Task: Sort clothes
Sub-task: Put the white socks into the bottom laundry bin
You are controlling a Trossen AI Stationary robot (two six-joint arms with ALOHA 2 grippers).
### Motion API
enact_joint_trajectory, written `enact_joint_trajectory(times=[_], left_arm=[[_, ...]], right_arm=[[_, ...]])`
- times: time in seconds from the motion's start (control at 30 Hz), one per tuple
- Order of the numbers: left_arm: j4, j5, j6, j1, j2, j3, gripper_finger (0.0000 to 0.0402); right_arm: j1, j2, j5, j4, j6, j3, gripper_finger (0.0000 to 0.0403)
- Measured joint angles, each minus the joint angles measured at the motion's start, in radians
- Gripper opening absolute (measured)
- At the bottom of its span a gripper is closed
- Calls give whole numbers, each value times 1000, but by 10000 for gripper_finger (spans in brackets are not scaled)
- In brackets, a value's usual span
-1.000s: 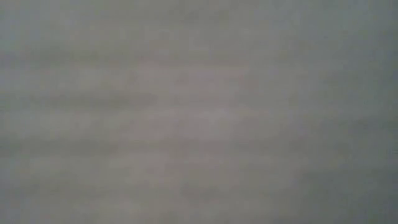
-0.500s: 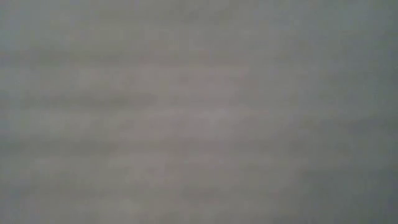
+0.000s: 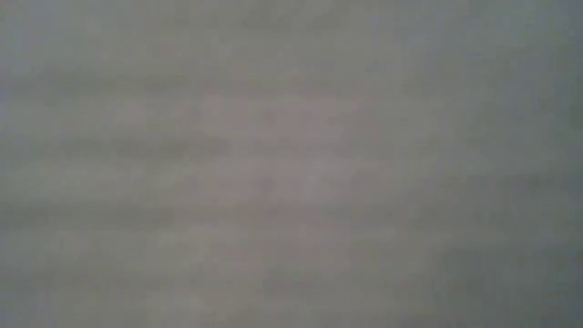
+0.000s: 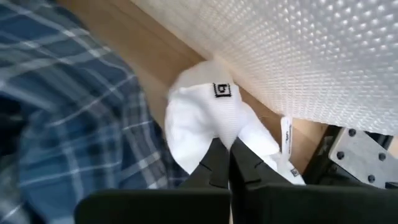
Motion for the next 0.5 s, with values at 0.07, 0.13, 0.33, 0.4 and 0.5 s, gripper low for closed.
enact_joint_trajectory(times=[0.07, 0.13, 0.33, 0.4, 0.5], left_arm=[[0, 22, 36, 0, 0, 0, 176], [7, 31, 49, 0, 0, 0, 176], [128, 56, 34, -36, 0, 0, 176], [181, 58, 48, -67, 0, 0, 176], [239, 7, 98, -114, 0, 0, 178]], right_arm=[[2, -12, 20, 0, -12, 10, 1], [9, -27, 53, 0, -20, 25, 1], [42, -79, 228, 11, -59, 102, 0], [52, -95, 289, 20, -91, 136, 0], [60, -118, 375, 62, -178, 185, 0]])
